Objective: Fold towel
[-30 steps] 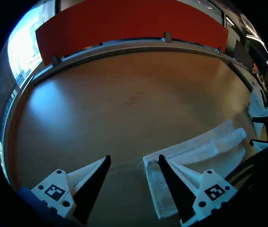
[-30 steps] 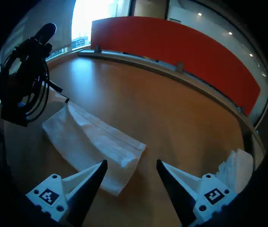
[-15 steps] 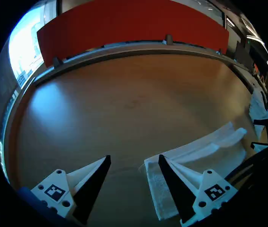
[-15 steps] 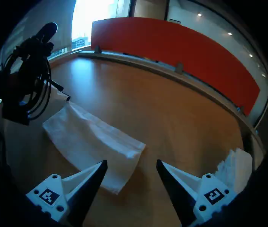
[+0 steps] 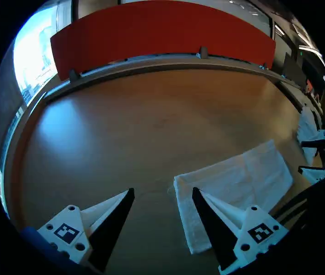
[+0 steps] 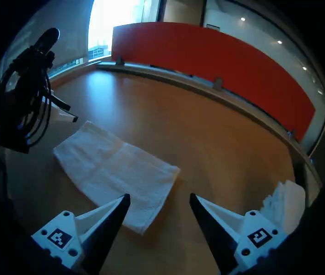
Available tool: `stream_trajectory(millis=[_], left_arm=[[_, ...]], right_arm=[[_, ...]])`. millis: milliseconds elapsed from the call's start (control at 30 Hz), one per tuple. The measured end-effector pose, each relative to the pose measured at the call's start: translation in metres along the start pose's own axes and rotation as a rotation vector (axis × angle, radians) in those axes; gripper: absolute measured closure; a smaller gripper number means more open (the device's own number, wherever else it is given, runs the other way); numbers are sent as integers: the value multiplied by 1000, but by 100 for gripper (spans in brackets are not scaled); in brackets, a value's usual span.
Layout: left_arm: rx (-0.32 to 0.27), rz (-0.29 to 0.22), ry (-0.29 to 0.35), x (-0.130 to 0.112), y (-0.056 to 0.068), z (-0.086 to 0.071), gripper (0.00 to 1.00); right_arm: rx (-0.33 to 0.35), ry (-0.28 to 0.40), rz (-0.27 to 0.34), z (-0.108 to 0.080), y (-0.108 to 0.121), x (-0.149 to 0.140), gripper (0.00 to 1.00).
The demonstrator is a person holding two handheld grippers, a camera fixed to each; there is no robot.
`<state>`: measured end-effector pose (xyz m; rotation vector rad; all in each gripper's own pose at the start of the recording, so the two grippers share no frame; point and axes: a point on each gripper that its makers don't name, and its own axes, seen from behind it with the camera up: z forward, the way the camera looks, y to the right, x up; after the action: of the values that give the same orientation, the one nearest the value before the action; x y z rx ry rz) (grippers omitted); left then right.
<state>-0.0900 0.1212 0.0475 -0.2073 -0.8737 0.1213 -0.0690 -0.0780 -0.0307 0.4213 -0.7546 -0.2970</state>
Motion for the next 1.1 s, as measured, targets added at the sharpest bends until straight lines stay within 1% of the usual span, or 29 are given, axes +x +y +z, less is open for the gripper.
stream_trajectory(millis=[267,467,633,767,1100], left_arm=[[6,-11,3,-12,-1,-12,6],[9,-29,13,-21,0,-28,6],[19,-49,16,-35,-4,-44,6],[35,-71,16,-49,-10,-57,6],[88,-129,3,-86,-32,-88,6]], right_arm=[[1,2,-10,-3,-1,-1,0],[6,3,-18,-5,-4,-2,0],[14,5,-24,-5,-6,-2,0],[23,5,-36,-5,-8,-3,0],[58,-2,-62,-3,-13,-5,0]])
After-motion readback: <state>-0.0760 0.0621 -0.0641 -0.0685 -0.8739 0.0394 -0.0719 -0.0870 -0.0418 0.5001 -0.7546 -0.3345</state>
